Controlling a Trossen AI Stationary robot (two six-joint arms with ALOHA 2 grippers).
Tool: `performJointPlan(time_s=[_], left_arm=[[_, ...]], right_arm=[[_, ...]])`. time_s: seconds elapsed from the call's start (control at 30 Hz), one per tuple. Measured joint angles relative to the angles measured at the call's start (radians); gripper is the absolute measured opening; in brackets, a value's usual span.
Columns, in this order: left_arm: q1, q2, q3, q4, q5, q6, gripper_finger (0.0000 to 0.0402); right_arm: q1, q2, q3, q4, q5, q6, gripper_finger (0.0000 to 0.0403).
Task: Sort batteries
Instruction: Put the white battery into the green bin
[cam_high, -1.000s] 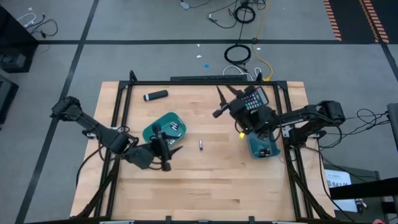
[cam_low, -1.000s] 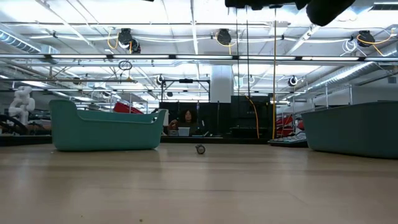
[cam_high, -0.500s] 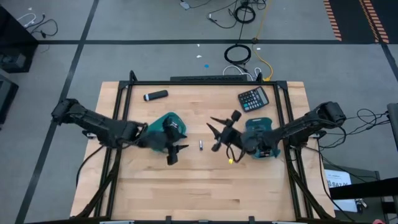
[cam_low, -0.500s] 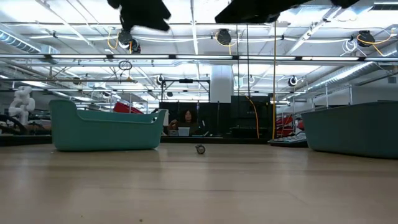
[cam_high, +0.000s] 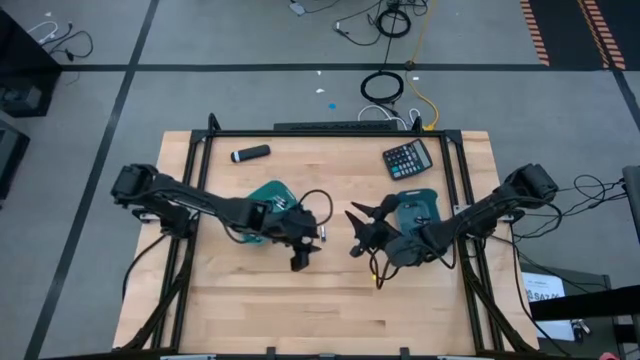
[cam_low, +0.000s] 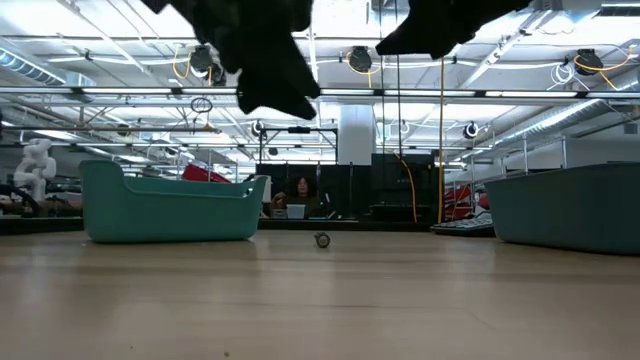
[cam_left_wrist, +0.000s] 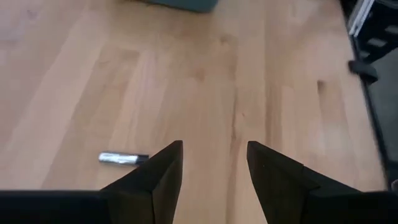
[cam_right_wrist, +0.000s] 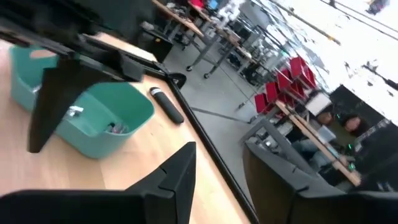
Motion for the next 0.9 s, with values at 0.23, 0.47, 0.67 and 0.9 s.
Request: performJointPlan(time_s=[0.23, 0.47, 0.67, 0.9], left_arm=[[0.003, 0.117, 0.086, -0.007, -0.006, -0.213, 0.0189], [0.018, 0.188, 0.101, -0.013, -0.062, -0.462, 0.0189], [0.026, 0.197, 0.102, -0.058, -0.100, -0.642, 0.0189], [0.033, 0.198, 0.102, -0.108, -0.111, -0.881, 0.0189]], right_arm=[[0.062, -0.013, -0.032, -0.006, 0.068, 0.055, 0.0123], [0.125, -0.007, -0.129, -0.010, 0.338, 0.187, 0.0123], [0.156, -0.007, -0.130, 0.012, 0.300, 0.114, 0.0123], [0.224, -0.007, -0.129, -0.061, 0.249, 0.195, 0.0123]])
